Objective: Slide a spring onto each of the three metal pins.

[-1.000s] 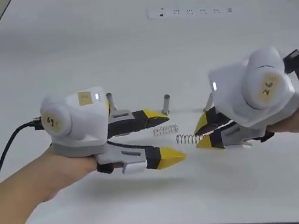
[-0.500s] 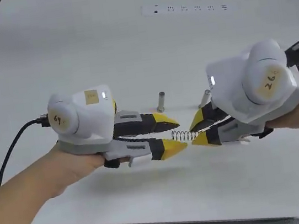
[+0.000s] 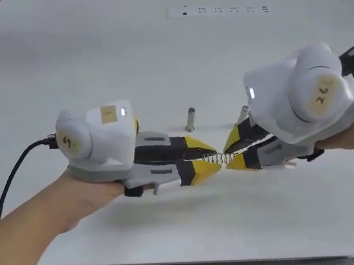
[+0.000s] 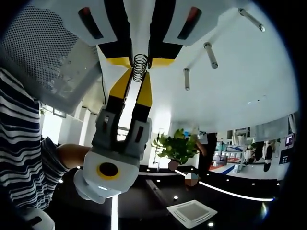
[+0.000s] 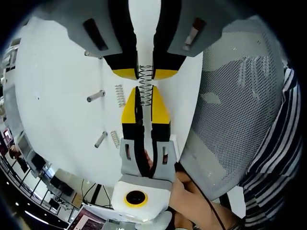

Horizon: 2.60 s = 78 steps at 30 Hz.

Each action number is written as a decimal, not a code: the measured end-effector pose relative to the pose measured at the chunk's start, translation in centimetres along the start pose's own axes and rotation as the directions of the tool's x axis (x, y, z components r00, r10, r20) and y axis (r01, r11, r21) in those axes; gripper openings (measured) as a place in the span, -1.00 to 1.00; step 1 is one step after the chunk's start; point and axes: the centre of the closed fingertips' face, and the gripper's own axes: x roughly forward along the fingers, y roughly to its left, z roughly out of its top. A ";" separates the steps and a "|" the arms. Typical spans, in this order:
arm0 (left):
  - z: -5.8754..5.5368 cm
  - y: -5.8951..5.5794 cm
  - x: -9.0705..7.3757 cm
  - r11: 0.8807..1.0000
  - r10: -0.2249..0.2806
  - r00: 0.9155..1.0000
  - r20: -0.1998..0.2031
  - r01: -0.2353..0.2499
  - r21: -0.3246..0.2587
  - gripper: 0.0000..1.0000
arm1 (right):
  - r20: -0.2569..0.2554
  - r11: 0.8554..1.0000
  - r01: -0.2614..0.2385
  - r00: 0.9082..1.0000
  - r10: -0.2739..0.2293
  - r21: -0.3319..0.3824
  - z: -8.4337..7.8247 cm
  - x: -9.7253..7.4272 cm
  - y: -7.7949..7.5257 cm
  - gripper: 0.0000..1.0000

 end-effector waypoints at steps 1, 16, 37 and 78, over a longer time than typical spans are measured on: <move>0.0 0.0 0.0 1.000 -0.001 1.000 -0.001 0.001 0.002 -0.80 | 0.000 1.000 0.000 1.000 0.000 -0.001 0.0 0.0 0.0 -0.74; 0.4 -0.6 -0.1 0.999 -0.033 0.999 -0.005 0.033 0.007 -0.85 | 0.023 1.000 -0.004 1.000 0.004 -0.003 0.1 -0.2 0.3 -0.74; 0.5 -0.9 -0.1 0.999 -0.053 0.998 -0.014 0.053 -0.003 -0.85 | 0.056 1.000 0.012 0.998 -0.013 0.022 -0.8 -0.6 0.7 -0.73; -0.6 -0.4 -0.6 0.999 -0.048 0.997 -0.054 0.048 -0.001 -0.85 | 0.278 0.999 0.031 0.960 -0.020 -0.036 3.3 -2.8 0.3 -0.75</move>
